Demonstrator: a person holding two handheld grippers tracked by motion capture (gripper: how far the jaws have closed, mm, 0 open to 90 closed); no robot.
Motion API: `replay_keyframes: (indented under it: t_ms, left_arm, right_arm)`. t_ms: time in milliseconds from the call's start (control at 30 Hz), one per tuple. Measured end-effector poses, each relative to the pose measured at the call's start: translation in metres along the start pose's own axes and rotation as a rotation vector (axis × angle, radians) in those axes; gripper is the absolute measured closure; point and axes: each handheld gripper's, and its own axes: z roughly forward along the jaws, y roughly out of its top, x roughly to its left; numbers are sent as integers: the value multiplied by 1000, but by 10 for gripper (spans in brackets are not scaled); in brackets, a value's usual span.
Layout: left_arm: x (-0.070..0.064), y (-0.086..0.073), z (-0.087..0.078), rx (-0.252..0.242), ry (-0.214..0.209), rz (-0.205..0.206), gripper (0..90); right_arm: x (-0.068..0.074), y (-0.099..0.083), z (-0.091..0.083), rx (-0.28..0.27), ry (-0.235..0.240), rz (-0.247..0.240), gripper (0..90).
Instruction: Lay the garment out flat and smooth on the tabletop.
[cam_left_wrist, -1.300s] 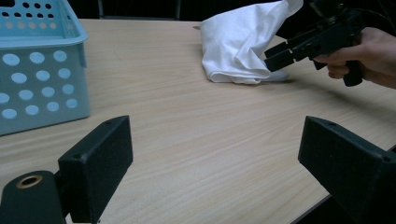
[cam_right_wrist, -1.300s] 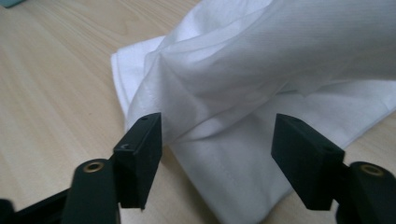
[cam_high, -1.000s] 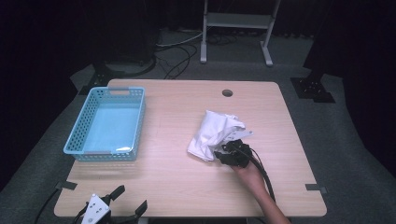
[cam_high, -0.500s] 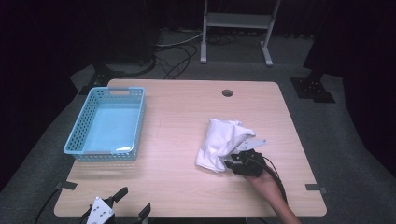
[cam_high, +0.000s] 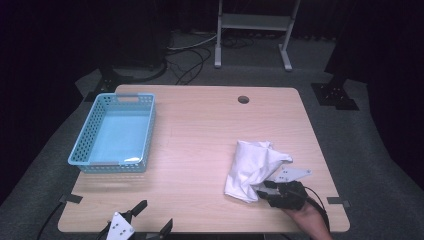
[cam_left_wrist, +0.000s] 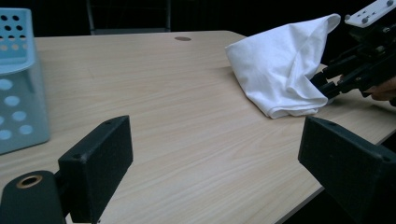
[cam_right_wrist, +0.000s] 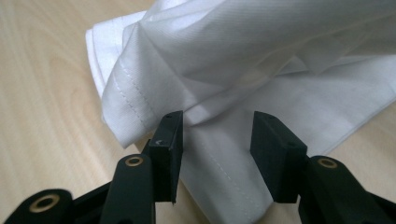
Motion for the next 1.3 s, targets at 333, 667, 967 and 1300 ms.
replay_keyframes:
  t_ms: [333,667,967,1300]
  left_arm:
    - [-37,10,26,3,-72,36,95]
    - [-89,35,77,-15,-211,94,95]
    - [-126,56,146,-38,-350,137,134]
    - [-145,75,207,-13,-439,165,137]
  right_arm:
    - [4,-24,-23,-4,43,-46,515]
    - [2,-46,-46,-84,56,-70,328]
    - [-5,-76,-81,-195,-18,36,199]
    - [-12,-87,-89,-244,-52,120,177]
